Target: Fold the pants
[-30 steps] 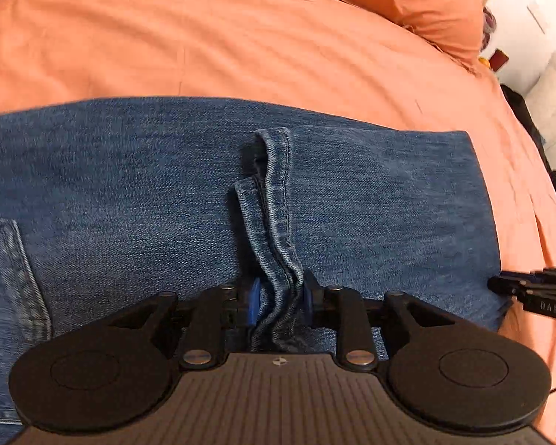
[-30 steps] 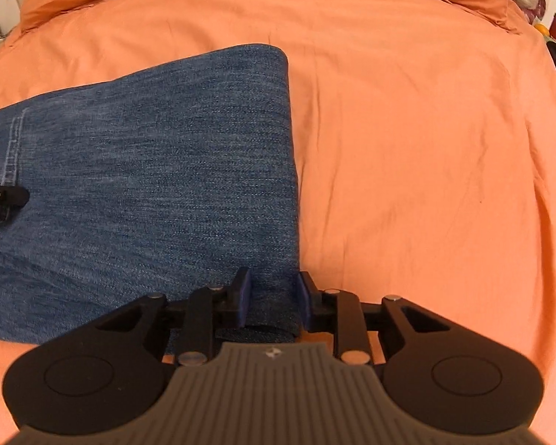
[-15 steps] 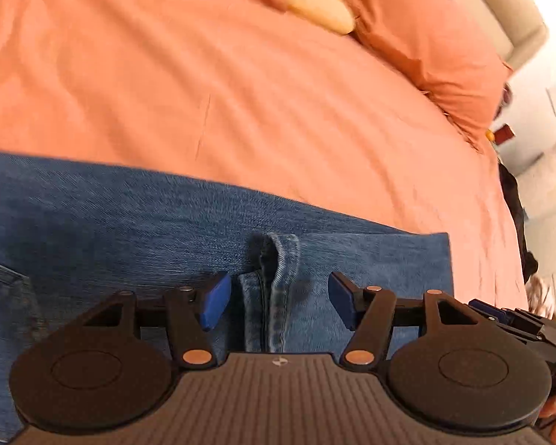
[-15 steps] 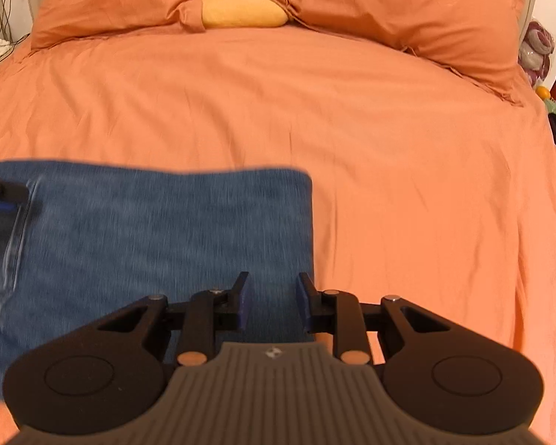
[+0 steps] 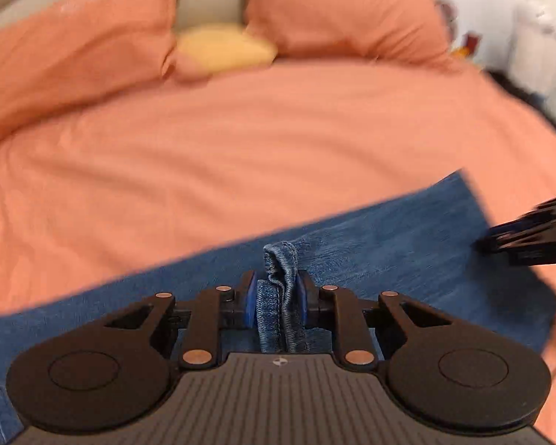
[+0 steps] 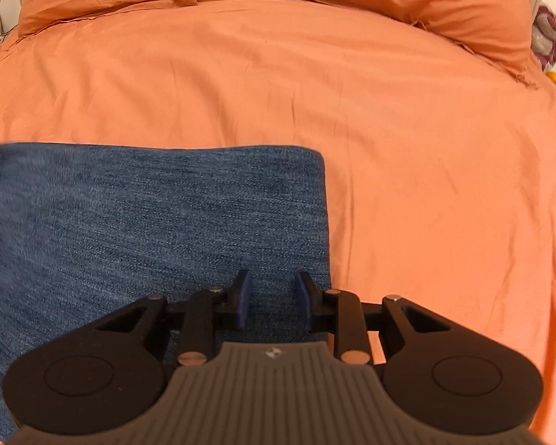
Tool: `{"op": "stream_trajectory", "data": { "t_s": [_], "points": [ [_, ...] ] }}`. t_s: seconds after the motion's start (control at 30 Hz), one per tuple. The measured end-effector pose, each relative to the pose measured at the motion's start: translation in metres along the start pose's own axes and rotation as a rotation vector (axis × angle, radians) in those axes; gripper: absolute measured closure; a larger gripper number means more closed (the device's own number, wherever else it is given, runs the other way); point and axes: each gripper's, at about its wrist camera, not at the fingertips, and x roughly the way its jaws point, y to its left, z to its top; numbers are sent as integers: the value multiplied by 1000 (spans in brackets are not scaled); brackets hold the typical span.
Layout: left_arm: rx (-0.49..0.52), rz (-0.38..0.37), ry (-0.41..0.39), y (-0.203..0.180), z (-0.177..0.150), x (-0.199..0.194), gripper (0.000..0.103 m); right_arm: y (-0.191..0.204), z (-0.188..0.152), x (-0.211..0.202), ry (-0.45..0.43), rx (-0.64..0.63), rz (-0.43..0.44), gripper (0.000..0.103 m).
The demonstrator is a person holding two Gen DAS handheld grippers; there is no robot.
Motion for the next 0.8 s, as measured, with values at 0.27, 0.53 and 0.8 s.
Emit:
{"op": "stream_trajectory", "data": {
  "t_s": [0.27, 0.53, 0.8],
  "points": [
    [-14, 109, 143, -10, 6, 38, 60, 15, 1, 6, 6, -33, -53, 79],
    [-105, 89, 107, 37, -6, -44, 47, 40, -9, -54, -36, -120, 19, 72],
    [-340, 105, 95, 129, -70, -135, 37, 124, -27, -106, -83, -376, 132, 72]
  ]
}}
